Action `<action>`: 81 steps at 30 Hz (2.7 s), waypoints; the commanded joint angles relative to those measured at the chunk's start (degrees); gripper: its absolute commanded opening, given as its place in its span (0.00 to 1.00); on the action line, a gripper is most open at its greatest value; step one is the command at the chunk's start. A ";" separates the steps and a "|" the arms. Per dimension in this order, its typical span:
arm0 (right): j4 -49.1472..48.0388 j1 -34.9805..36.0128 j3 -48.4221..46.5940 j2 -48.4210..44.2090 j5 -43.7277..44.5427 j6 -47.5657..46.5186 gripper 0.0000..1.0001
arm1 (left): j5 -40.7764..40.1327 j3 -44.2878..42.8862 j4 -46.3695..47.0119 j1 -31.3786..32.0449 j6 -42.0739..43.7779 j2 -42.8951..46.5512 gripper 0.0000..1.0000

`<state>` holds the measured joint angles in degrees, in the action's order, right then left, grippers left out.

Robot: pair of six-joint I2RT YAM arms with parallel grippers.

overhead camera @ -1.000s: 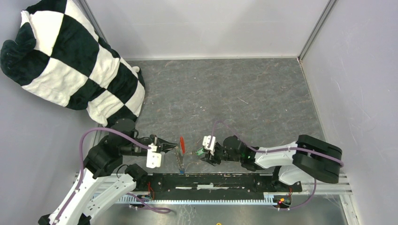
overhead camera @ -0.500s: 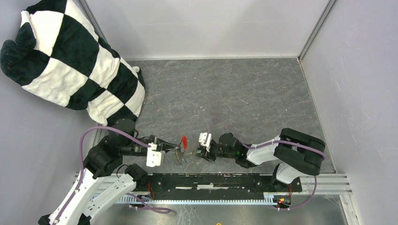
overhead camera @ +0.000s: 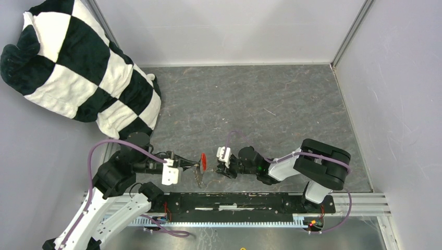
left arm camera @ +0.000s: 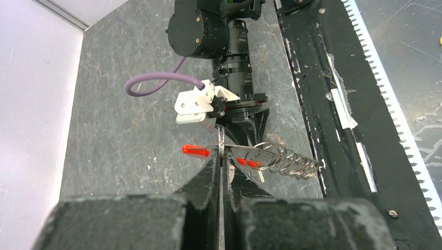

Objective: Put the keys on the keyring
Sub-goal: Pick up the key from the center of the board, then insert the key onto the keyring.

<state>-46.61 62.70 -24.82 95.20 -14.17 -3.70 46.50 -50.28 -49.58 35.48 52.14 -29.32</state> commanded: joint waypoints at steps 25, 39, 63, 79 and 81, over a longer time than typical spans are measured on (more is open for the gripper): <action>29.46 -0.69 -0.17 -39.65 0.03 -14.32 0.00 | 13.13 0.42 11.00 0.16 -19.24 -8.19 0.02; 61.85 -0.40 -24.60 -45.57 -1.41 -26.34 0.01 | 24.51 -4.59 17.20 0.64 -19.61 -22.98 0.02; 56.53 -0.30 -26.90 -41.95 -19.65 -29.25 0.01 | 25.69 -3.34 21.81 2.26 -23.55 -23.87 0.02; 70.68 -0.27 -36.85 -38.84 -17.50 -42.34 0.00 | 26.27 -3.15 21.90 3.89 -22.96 -22.93 0.02; 71.90 -0.32 -37.73 -38.30 -17.69 -43.11 0.01 | 26.38 -3.26 21.86 3.89 -23.12 -22.89 0.02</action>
<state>21.67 62.13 -59.07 55.68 -31.90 -43.07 70.65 -52.86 -29.87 39.13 30.57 -53.30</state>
